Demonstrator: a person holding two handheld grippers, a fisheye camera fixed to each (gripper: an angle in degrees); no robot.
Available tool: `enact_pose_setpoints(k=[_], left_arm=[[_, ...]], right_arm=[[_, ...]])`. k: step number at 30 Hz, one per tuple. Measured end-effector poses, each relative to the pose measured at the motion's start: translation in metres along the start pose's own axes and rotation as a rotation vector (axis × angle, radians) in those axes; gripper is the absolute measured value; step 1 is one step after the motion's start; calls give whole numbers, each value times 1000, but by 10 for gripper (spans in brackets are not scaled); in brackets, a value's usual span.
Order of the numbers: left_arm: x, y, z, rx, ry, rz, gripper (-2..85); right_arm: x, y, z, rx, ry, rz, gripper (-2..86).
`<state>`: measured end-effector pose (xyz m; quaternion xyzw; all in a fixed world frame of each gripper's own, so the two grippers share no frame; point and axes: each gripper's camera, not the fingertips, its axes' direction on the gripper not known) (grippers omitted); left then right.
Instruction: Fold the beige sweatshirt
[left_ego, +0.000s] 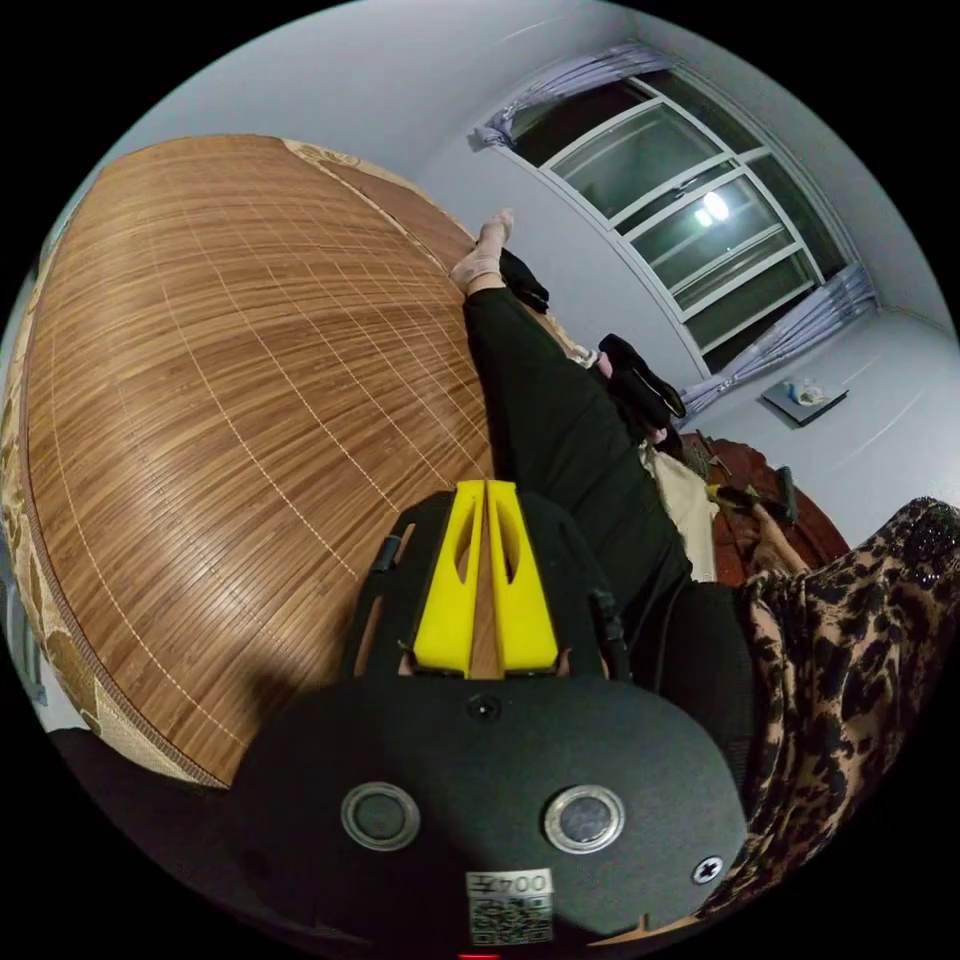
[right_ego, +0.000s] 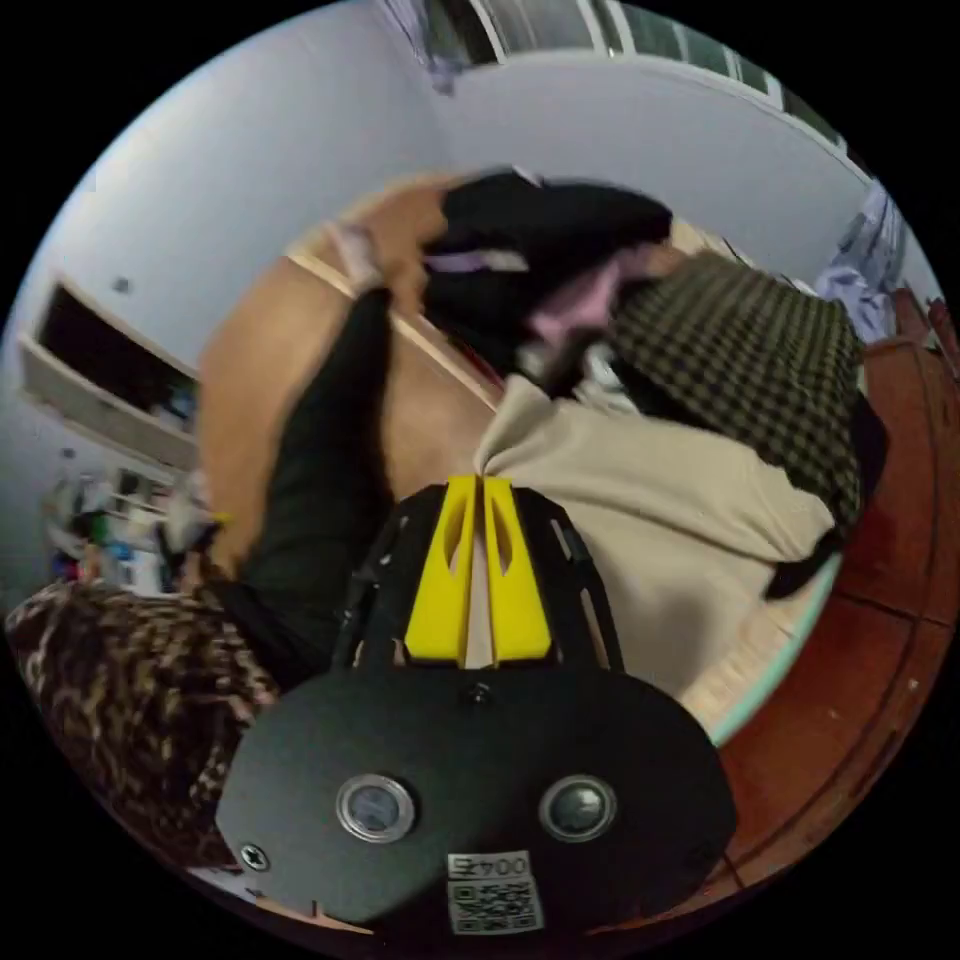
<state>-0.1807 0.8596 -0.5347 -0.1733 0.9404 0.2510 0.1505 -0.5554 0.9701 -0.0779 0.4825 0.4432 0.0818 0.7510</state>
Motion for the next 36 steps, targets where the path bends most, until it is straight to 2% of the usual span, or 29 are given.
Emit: enact_pose_setpoints(k=[1, 3, 5, 6, 10, 12, 17, 18, 21, 23, 25, 28, 30, 33, 36], left_arm=[[0, 0, -4, 3, 3, 1, 5], [-2, -1, -19, 12, 12, 0, 5], [-2, -2, -30, 17, 19, -1, 5], [-2, -2, -38, 23, 23, 3, 5], [1, -1, -70, 63, 5, 17, 5], [-2, 3, -98, 112, -18, 6, 5], [-18, 18, -166, 274, -63, -67, 7], [-21, 22, -183, 320, -70, -76, 8], [-24, 34, -226, 440, -106, -84, 14], [-25, 41, -251, 505, -128, -91, 21], [-27, 47, -276, 569, -147, -98, 30], [-34, 53, -304, 635, -141, -112, 49], [-38, 50, -312, 637, -125, -117, 64], [-40, 34, -312, 564, -128, -109, 79], [-34, 15, -312, 517, -134, -45, 92]], right_arm=[[1, 4, -18, 81, -103, -8, -2], [9, 17, -86, 441, -562, -14, -4], [3, 15, -120, 651, -858, -78, -5], [-16, 2, -137, 704, -971, -181, -6], [-123, -44, -182, 689, -1048, -581, -6], [-191, -63, -204, 716, -1214, -797, -6], [-277, -83, -224, 816, -1513, -968, -5], [-291, -89, -219, 801, -1609, -970, -5], [-325, -97, -201, 739, -1736, -980, -2], [-343, -97, -191, 698, -1734, -1006, 3], [-356, -95, -181, 679, -1634, -1053, 13], [-385, -85, -154, 582, -1182, -1160, 37], [-407, -67, -108, 515, -785, -1128, 61], [-409, -44, -42, 429, -654, -1109, 85], [-398, -25, 43, 237, -717, -1038, 115]])
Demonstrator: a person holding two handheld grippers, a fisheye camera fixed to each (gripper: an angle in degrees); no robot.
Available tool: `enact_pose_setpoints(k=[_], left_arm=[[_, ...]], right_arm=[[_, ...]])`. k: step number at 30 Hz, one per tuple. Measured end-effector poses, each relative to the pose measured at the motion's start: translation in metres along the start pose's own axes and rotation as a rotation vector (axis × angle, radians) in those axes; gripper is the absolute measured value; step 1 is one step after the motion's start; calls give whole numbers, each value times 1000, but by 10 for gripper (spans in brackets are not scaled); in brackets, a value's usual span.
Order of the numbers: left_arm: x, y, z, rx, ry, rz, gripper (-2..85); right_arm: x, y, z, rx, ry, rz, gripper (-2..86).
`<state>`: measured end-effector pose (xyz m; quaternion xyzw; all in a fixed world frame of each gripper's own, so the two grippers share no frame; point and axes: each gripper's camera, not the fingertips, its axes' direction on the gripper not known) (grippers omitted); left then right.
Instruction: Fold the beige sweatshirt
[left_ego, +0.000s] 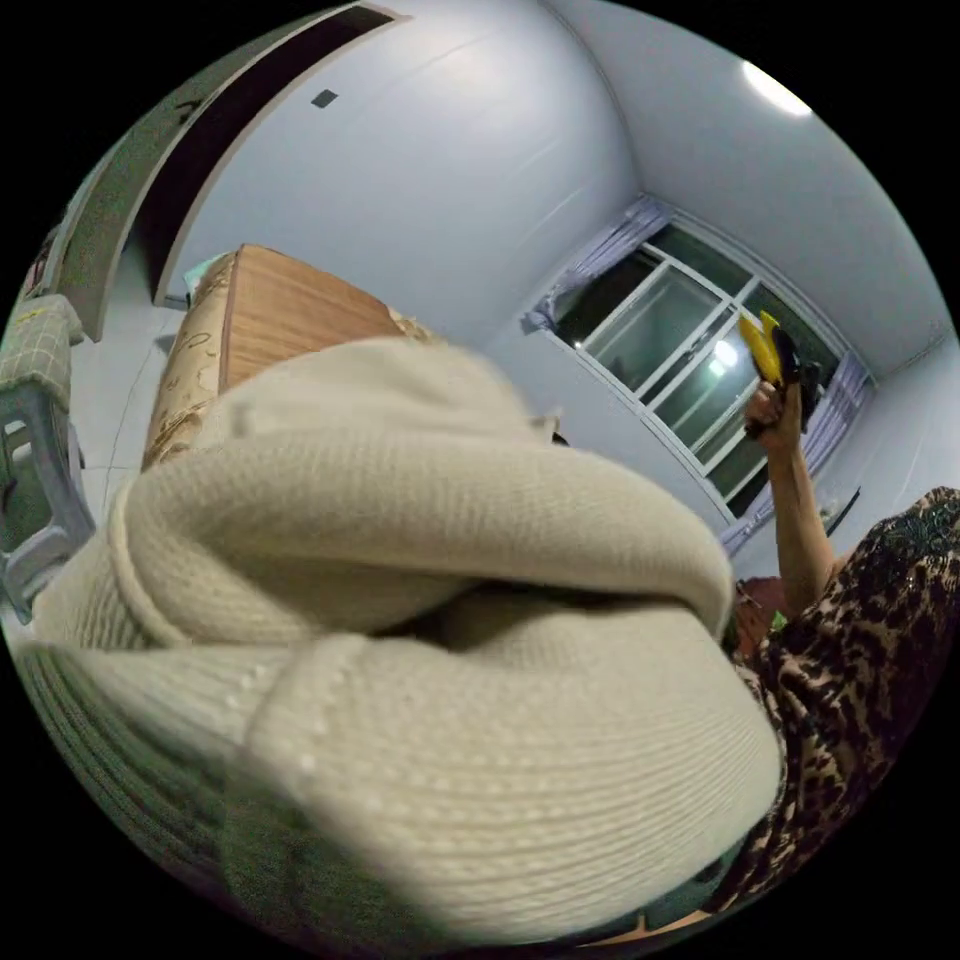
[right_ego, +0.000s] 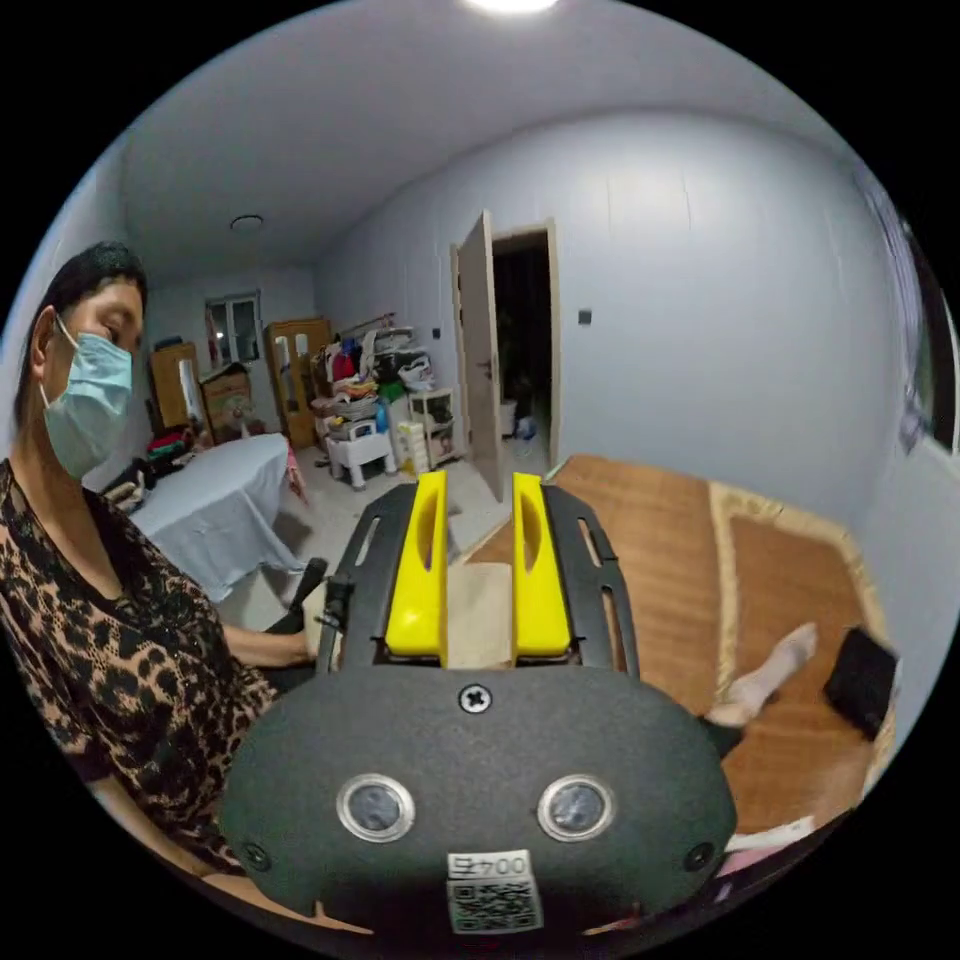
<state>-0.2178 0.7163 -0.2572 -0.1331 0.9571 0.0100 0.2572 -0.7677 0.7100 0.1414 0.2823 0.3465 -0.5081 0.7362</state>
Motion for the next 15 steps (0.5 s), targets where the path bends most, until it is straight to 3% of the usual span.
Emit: enact_pose_setpoints(k=[7, 13, 15], left_arm=[[24, -29, 36, -203, -13, 157, 112], [9, -61, 33, -293, 13, 64, 123], [-2, -76, 26, -431, 69, -31, 126]], right_arm=[[41, 150, 133, -139, -258, 354, 196], [63, 225, 240, -265, -321, 502, 170], [71, 242, 284, -371, -358, 533, 165]])
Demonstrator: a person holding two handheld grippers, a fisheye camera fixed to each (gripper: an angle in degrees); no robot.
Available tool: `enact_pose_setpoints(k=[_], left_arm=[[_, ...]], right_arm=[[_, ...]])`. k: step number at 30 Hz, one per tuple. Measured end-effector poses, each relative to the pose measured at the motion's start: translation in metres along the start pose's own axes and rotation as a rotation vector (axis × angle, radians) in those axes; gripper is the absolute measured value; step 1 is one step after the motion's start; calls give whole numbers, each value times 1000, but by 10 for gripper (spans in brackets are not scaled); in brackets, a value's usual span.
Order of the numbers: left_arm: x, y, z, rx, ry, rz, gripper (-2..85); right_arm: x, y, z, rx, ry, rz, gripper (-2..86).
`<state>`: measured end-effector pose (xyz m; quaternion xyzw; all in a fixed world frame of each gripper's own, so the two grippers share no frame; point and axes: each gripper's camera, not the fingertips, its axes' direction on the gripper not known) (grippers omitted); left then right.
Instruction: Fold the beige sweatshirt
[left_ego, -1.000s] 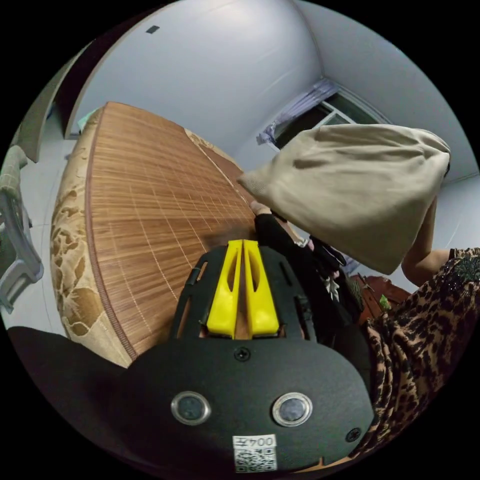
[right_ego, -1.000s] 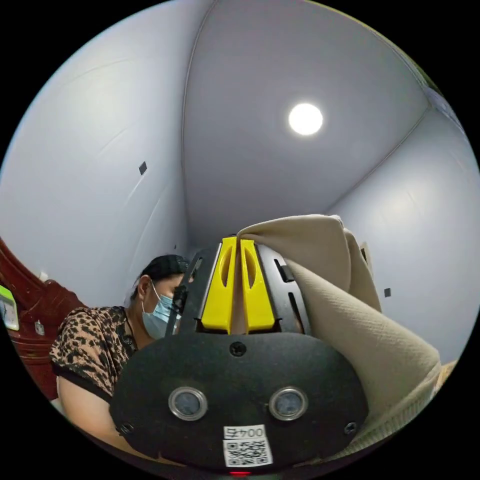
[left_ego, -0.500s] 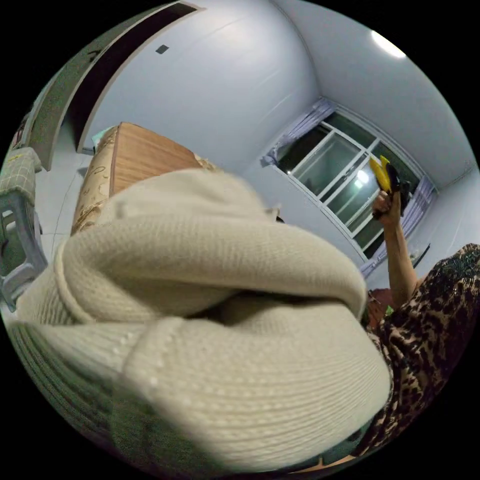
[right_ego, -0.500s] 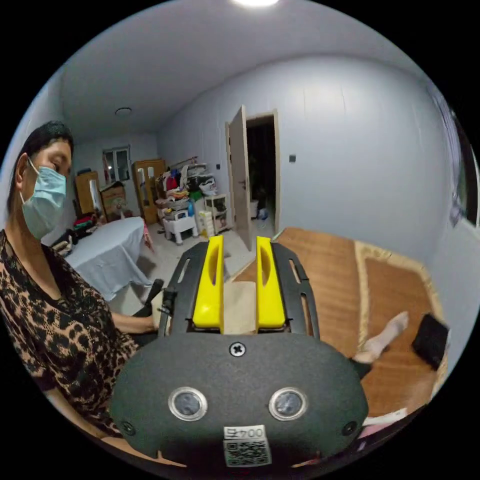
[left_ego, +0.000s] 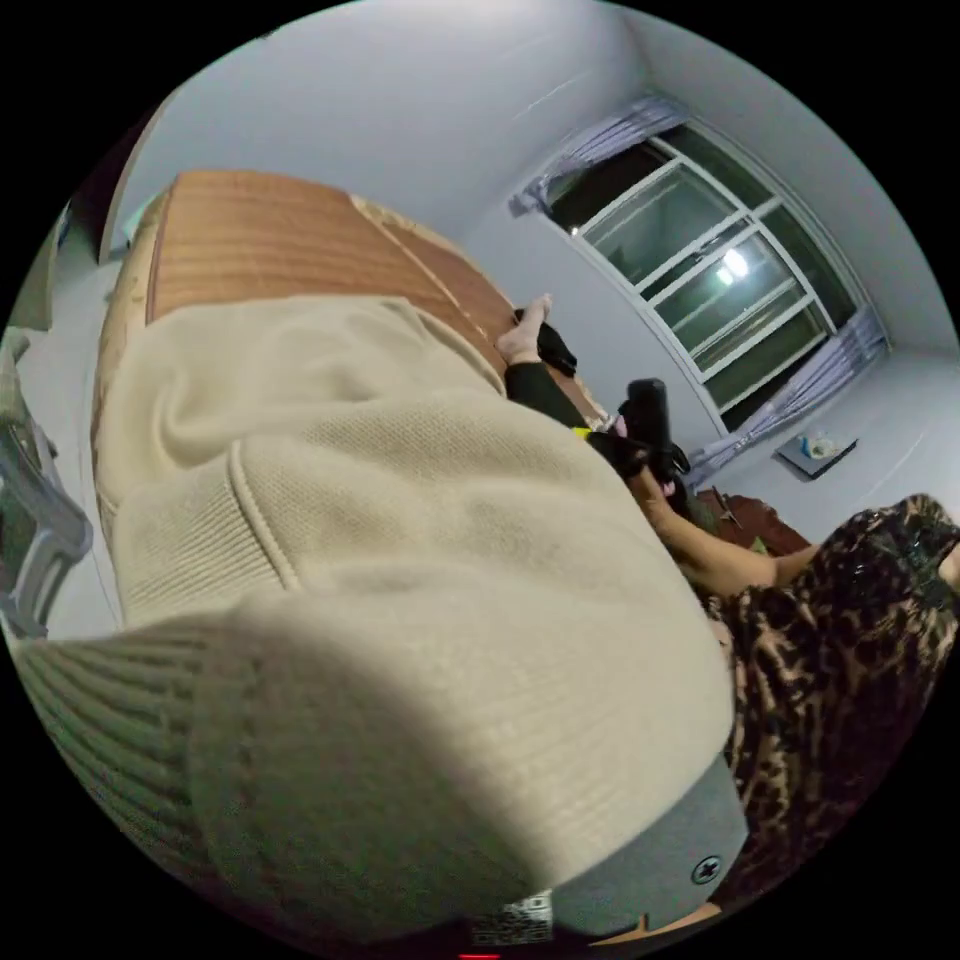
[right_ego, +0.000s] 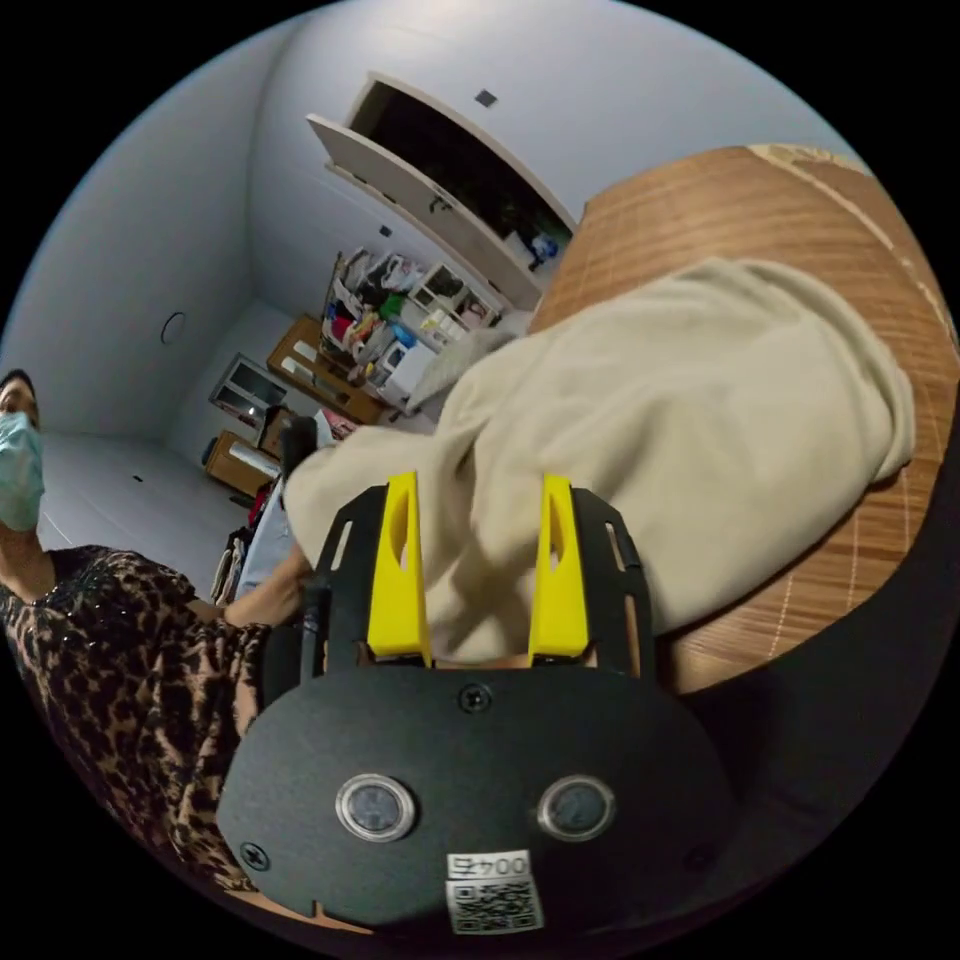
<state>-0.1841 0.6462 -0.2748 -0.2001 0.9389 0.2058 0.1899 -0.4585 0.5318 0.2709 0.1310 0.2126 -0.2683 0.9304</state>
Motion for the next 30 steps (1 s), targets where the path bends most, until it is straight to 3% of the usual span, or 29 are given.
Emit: enact_pose_setpoints(k=[5, 11, 15, 20, 22, 23, 25, 27, 29, 30], left_arm=[[-9, 17, -59, -108, -29, -81, 126], [-60, 70, -126, 289, 337, -298, 144], [-86, 75, -127, 474, 596, -414, 240], [-80, 44, -111, 406, 485, -498, 248], [-77, 31, -108, 412, 418, -517, 182], [-73, 22, -107, 416, 350, -529, 102], [-58, 4, -113, 486, 264, -472, 53], [-18, -32, -124, 650, 348, -273, 41], [35, -73, -121, 605, 425, -50, 36], [82, -101, -108, 497, 485, 120, 34]], right_arm=[[30, -6, 37, -55, 8, 10, 161], [58, -24, 42, -36, -74, 46, 159], [68, -30, 40, -10, -108, 61, 154], [75, -37, 36, 25, -135, 61, 140], [75, -40, 35, 37, -136, 56, 138], [76, -42, 34, 46, -138, 54, 138], [77, -44, 31, 67, -148, 53, 137], [77, -43, 16, 144, -150, 56, 132], [73, -39, -8, 243, -125, 58, 125], [67, -34, -32, 328, -98, 56, 122]])
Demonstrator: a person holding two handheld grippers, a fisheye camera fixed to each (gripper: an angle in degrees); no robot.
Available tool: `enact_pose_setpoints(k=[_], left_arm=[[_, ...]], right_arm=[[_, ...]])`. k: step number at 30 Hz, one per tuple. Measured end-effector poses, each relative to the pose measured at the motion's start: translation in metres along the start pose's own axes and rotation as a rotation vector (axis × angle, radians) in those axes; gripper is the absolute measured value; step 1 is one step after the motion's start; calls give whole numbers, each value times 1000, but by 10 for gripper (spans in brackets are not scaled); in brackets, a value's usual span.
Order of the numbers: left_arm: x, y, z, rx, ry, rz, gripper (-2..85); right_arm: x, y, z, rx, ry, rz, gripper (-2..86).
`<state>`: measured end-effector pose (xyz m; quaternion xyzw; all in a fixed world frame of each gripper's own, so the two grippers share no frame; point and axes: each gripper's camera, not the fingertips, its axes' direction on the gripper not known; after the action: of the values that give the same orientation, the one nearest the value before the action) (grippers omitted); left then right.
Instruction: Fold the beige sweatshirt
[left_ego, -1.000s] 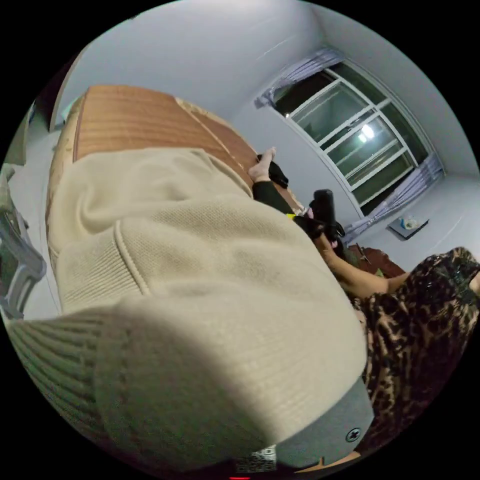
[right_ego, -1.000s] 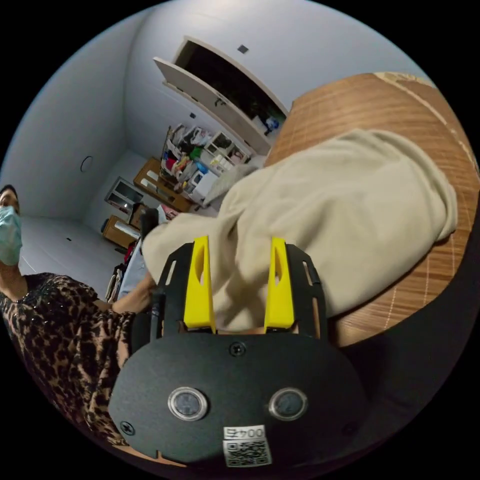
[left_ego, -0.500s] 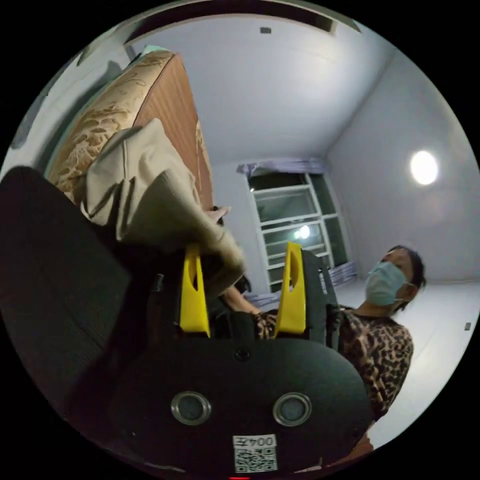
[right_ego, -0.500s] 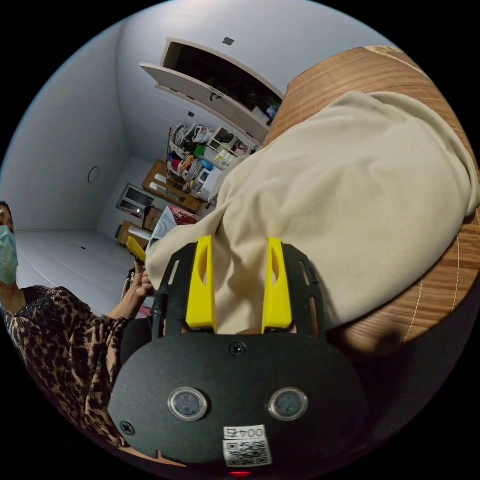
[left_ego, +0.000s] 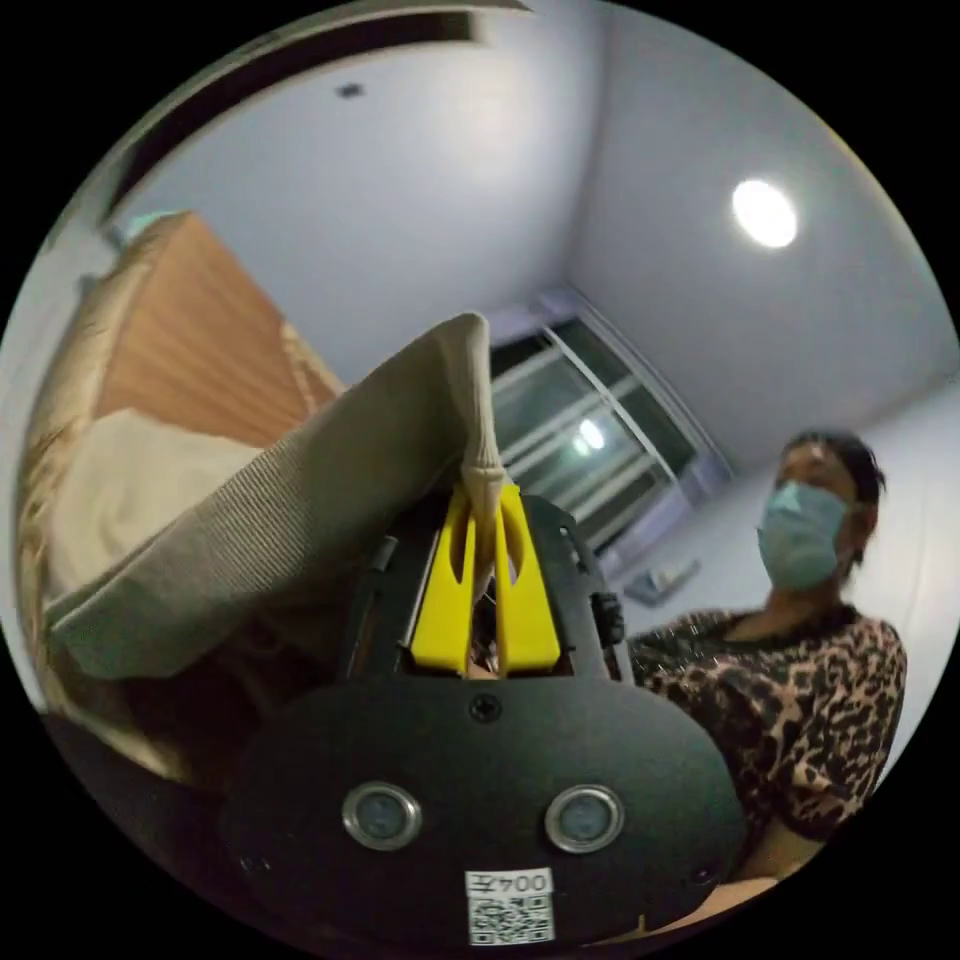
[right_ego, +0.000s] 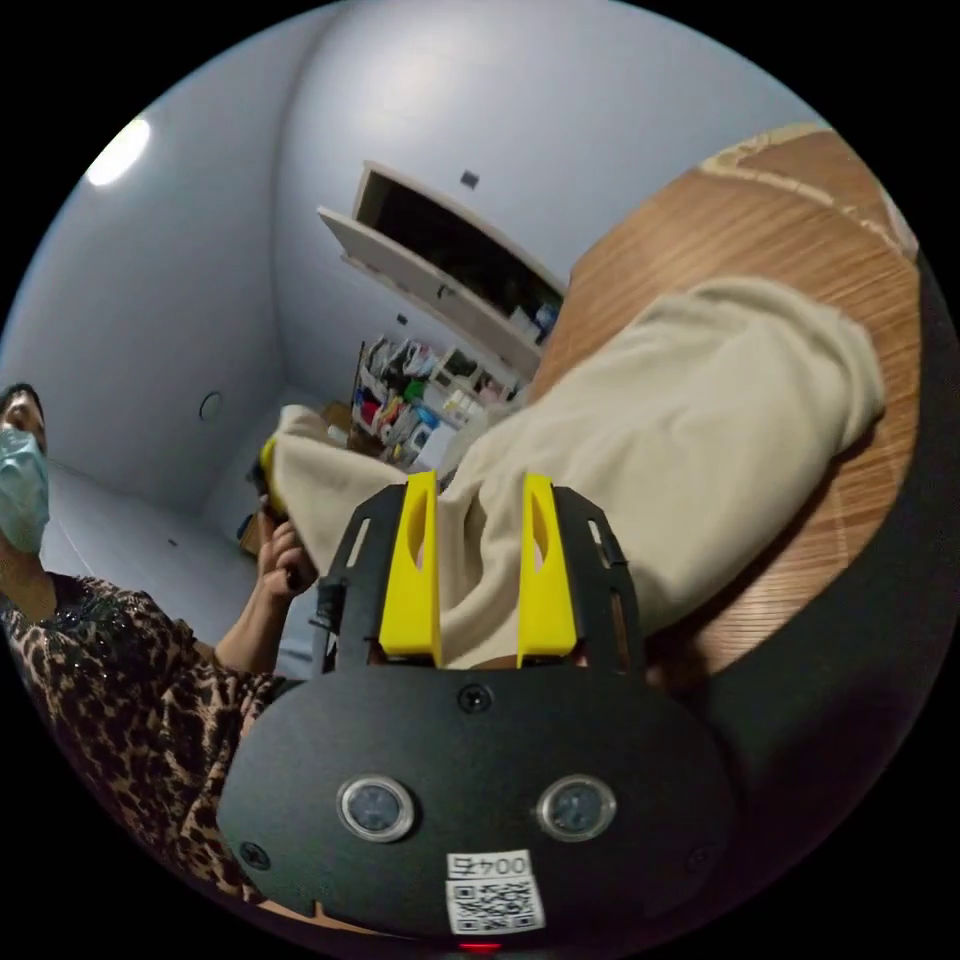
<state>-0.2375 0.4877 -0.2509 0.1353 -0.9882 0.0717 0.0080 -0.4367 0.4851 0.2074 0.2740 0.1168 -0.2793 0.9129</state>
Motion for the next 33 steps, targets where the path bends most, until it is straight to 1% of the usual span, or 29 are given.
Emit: enact_pose_setpoints(k=[1, 3, 4, 5, 6, 7, 8, 9, 10, 11, 12, 13, 15, 16, 18, 19, 21, 22, 24, 27, 30, 33], left_arm=[[15, -5, 25, -86, 53, 51, 33], [55, 7, 118, -430, 185, 144, 30], [58, 16, 138, -514, 202, 145, 29], [58, 38, 173, -670, 239, 131, 28], [49, 63, 201, -788, 265, 87, 29], [43, 77, 212, -835, 264, 51, 29], [29, 100, 228, -891, 240, -32, 30], [16, 117, 236, -895, 228, -119, 32], [11, 122, 238, -884, 231, -162, 33], [3, 123, 237, -843, 239, -223, 35], [1, 120, 235, -804, 233, -238, 36], [2, 117, 234, -791, 227, -233, 36], [11, 118, 236, -772, 220, -207, 37], [13, 120, 238, -768, 226, -206, 37], [23, 124, 242, -745, 246, -196, 36], [26, 124, 242, -737, 244, -186, 36], [40, 118, 241, -702, 235, -132, 36], [44, 117, 241, -694, 234, -121, 36], [54, 116, 242, -674, 239, -99, 37], [66, 114, 247, -678, 246, -80, 38], [75, 110, 254, -675, 257, -73, 40], [79, 107, 257, -652, 281, -99, 41]], right_arm=[[-5, -1, -13, 47, 19, -8, 122], [-26, -8, -70, 219, 127, -44, 121], [-30, -10, -84, 252, 155, -51, 121], [-36, -16, -108, 294, 201, -54, 122], [-41, -22, -126, 310, 228, -54, 123], [-42, -26, -132, 303, 234, -53, 123], [-47, -35, -138, 270, 242, -50, 123], [-53, -44, -136, 223, 243, -55, 124], [-57, -48, -132, 195, 241, -62, 125], [-67, -58, -118, 129, 234, -83, 126], [-79, -68, -97, 53, 226, -116, 131], [-86, -74, -85, 12, 223, -136, 134], [-115, -94, -25, -152, 223, -258, 138], [-122, -98, -9, -196, 225, -289, 140], [-141, -111, 62, -401, 192, -390, 149], [-144, -112, 79, -451, 186, -403, 156], [-154, -108, 144, -643, 202, -458, 178], [-157, -105, 157, -685, 207, -480, 182], [-175, -83, 200, -831, 236, -590, 201], [-194, -50, 231, -963, 322, -752, 221], [-196, -28, 247, -1037, 451, -865, 215], [-195, -15, 252, -1057, 539, -938, 193]])
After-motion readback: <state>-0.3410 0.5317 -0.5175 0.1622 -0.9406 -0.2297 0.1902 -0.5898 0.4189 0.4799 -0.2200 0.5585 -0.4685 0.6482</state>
